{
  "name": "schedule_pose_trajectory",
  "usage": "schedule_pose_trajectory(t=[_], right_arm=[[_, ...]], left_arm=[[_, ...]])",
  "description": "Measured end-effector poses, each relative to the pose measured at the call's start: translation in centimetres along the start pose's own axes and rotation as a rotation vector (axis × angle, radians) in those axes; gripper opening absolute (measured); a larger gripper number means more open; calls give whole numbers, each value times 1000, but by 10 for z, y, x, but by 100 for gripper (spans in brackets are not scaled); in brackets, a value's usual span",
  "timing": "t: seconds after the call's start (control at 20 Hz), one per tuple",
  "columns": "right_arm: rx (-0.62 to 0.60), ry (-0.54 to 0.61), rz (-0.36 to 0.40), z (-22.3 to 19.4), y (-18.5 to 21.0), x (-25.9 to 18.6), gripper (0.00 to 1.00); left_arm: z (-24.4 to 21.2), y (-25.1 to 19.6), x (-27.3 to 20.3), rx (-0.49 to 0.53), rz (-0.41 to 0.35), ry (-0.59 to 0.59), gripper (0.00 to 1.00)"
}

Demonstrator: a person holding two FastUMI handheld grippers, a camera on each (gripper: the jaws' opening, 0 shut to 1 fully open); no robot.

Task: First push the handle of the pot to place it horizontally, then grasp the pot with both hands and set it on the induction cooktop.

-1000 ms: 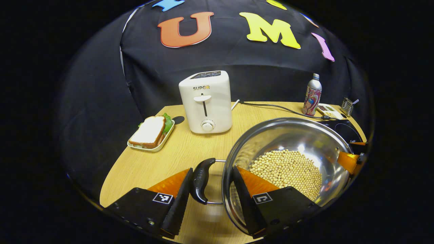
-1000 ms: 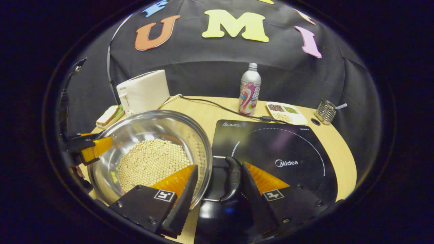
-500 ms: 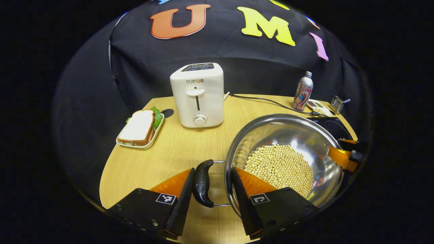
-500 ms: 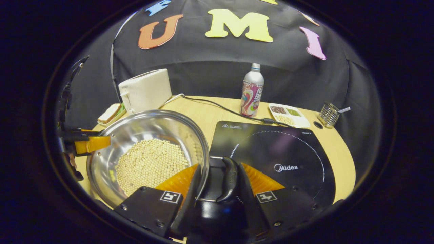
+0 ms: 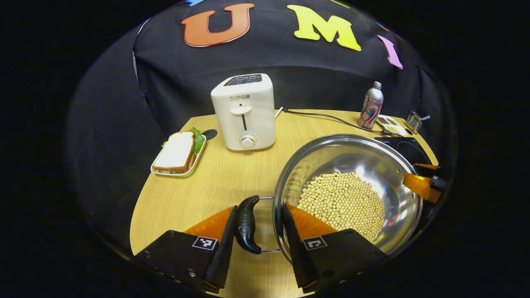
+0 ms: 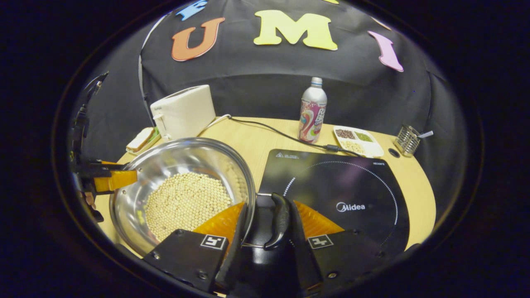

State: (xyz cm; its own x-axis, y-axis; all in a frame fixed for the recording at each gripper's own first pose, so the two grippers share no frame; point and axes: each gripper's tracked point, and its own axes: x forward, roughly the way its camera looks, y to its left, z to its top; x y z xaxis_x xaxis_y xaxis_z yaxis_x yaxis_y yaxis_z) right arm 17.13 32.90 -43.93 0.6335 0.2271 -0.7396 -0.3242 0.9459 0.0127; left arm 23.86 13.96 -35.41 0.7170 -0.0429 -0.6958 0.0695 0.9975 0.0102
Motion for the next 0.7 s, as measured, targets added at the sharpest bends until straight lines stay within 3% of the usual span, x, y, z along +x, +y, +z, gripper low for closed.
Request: schedule_pose_trajectory(t=[0.4, 0.7], right_arm=[[-66, -71, 49, 54, 4, -69, 55], [-93, -118, 60, 86, -17, -120, 57]], left_arm=[[31, 5, -76, -88, 39, -28, 60], [63, -15, -128, -70, 55, -101, 60]])
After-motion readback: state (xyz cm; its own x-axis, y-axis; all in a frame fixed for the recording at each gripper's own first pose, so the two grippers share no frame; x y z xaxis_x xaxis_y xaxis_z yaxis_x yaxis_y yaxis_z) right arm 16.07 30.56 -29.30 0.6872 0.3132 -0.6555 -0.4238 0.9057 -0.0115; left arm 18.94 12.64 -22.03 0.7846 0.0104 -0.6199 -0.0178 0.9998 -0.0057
